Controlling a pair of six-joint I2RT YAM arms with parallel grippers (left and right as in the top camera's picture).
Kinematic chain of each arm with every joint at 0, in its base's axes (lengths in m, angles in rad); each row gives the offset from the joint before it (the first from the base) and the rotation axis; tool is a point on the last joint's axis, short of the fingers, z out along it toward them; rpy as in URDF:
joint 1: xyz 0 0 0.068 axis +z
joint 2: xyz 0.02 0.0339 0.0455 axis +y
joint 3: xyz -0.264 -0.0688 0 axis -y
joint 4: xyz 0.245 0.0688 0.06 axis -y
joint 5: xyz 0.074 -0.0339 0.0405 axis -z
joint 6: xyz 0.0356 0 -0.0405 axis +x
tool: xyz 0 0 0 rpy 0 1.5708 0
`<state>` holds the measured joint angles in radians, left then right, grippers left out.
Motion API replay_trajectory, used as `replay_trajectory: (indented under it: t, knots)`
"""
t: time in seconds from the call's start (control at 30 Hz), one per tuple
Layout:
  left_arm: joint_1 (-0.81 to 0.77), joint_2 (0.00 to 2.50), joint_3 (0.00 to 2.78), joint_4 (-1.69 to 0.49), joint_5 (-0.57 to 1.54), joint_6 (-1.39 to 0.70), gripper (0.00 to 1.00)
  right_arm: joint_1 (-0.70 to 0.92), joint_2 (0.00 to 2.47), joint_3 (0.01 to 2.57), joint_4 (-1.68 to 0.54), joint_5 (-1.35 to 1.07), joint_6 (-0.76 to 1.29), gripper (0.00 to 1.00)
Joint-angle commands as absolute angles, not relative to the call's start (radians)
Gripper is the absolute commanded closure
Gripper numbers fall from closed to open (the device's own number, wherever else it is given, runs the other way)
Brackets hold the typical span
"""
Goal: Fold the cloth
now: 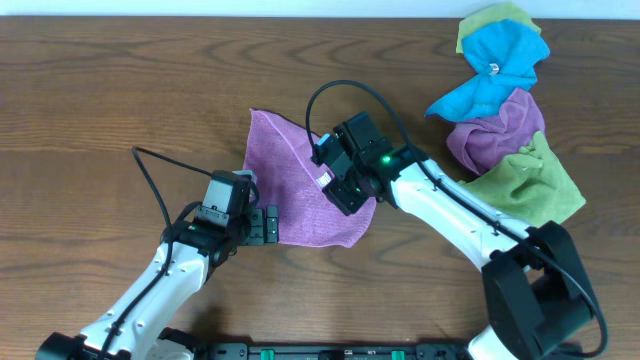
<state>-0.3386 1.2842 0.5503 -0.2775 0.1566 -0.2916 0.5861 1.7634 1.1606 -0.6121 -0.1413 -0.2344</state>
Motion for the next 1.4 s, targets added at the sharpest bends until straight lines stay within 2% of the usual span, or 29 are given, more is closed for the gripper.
replay_trajectory:
  t: [0.0, 0.9, 0.97, 1.07, 1.13, 1.23, 1.37]
  knots:
    - [-0.341, 1.289, 0.567, -0.280, 0.147, -0.292, 0.05, 0.610, 1.753, 1.132, -0.607, -0.134, -0.275, 0.41]
    - [-0.341, 1.289, 0.567, -0.288, 0.154, -0.295, 0.05, 0.636, 1.833, 1.043, -0.394, -0.112, -0.284, 0.47]
    - [-0.341, 1.289, 0.567, -0.288, 0.154, -0.295, 0.05, 0.635, 1.835, 1.043, -0.380, -0.109, -0.284, 0.55]
    - [-0.341, 1.289, 0.567, -0.288, 0.154, -0.295, 0.05, 0.635, 1.835, 1.043, -0.357, -0.101, -0.284, 0.72]
    - [-0.341, 1.289, 0.567, -0.289, 0.154, -0.295, 0.05, 0.635, 1.835, 1.043, -0.346, -0.101, -0.285, 0.79]
    - [-0.341, 1.289, 0.567, -0.288, 0.154, -0.295, 0.05, 0.635, 1.835, 1.043, -0.336, -0.101, -0.285, 0.97]
    - [-0.341, 1.289, 0.567, -0.288, 0.154, -0.295, 0.04, 0.635, 1.835, 1.043, -0.331, -0.096, -0.284, 0.99]
